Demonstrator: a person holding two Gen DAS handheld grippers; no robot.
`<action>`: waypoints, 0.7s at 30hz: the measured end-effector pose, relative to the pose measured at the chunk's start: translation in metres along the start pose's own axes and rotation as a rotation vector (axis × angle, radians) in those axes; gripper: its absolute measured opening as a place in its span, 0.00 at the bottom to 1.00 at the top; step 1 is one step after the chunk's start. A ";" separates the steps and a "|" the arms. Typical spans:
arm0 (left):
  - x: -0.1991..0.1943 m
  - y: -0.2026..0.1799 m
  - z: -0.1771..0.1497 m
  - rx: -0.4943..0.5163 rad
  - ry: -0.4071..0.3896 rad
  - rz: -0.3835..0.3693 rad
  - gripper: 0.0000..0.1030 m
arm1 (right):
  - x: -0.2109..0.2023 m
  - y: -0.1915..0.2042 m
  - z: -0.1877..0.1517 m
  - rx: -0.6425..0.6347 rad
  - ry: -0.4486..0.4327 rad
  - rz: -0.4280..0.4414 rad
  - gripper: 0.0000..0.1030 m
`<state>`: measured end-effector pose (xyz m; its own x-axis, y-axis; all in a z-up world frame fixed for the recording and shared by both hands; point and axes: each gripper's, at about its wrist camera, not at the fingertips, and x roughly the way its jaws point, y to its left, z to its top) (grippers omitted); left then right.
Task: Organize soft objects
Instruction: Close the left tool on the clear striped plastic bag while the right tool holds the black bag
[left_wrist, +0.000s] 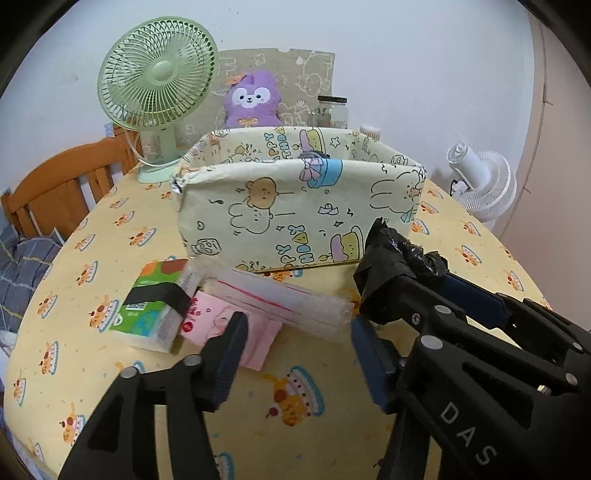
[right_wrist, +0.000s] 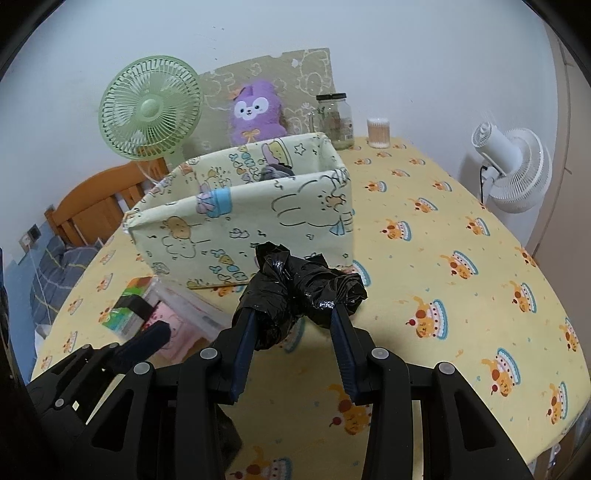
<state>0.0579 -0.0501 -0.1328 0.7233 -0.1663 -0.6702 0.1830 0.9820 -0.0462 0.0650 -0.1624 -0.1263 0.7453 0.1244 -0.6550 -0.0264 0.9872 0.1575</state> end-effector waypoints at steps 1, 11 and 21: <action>-0.001 0.001 0.000 -0.001 -0.001 0.000 0.68 | -0.001 0.002 0.000 -0.002 -0.001 0.002 0.42; 0.006 0.005 0.010 -0.058 0.012 0.007 0.74 | -0.004 -0.002 0.010 0.009 -0.016 -0.005 0.42; 0.037 0.012 0.024 -0.141 0.057 0.086 0.74 | 0.018 -0.013 0.026 0.030 0.002 -0.007 0.42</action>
<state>0.1025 -0.0467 -0.1400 0.6923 -0.0798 -0.7172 0.0239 0.9959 -0.0877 0.0958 -0.1752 -0.1206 0.7438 0.1180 -0.6579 -0.0012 0.9845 0.1752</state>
